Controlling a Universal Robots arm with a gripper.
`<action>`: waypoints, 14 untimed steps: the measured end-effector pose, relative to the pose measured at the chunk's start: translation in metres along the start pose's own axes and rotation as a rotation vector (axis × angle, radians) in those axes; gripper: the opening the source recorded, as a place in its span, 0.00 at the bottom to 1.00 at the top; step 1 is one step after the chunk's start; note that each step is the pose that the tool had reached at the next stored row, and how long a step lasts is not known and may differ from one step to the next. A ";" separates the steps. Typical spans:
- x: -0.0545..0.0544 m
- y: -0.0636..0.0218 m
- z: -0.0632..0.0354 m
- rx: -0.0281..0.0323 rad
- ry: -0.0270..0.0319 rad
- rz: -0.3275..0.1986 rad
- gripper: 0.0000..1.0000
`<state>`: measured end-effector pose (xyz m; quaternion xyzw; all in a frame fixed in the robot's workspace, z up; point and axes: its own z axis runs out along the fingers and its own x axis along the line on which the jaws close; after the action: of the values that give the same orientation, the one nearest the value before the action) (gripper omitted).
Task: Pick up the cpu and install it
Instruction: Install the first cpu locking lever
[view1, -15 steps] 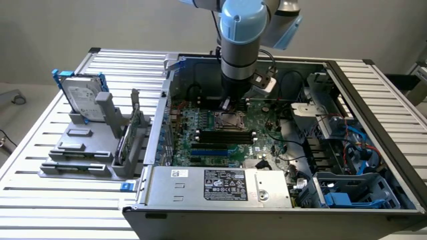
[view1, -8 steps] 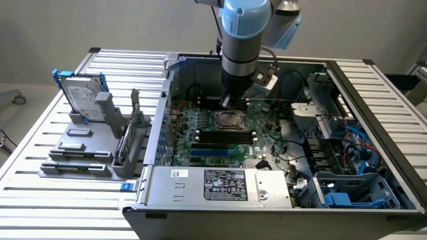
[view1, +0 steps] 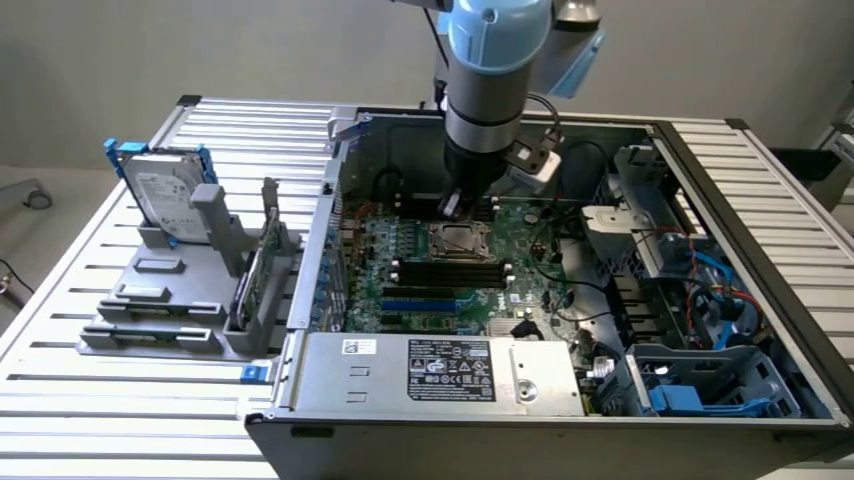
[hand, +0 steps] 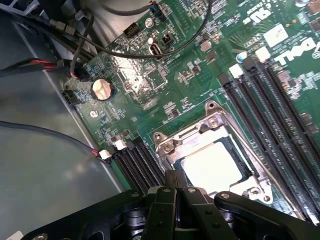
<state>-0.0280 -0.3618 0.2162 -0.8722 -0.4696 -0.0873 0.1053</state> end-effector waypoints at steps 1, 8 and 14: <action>-0.001 0.0011 -0.0021 0.0020 -0.0015 0.002 0.11; -0.017 0.0122 -0.0169 0.0097 -0.0069 0.006 0.11; -0.032 0.0181 -0.0268 0.0097 -0.0069 0.006 0.11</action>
<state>-0.0315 -0.4039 0.2322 -0.8735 -0.4677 -0.0817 0.1082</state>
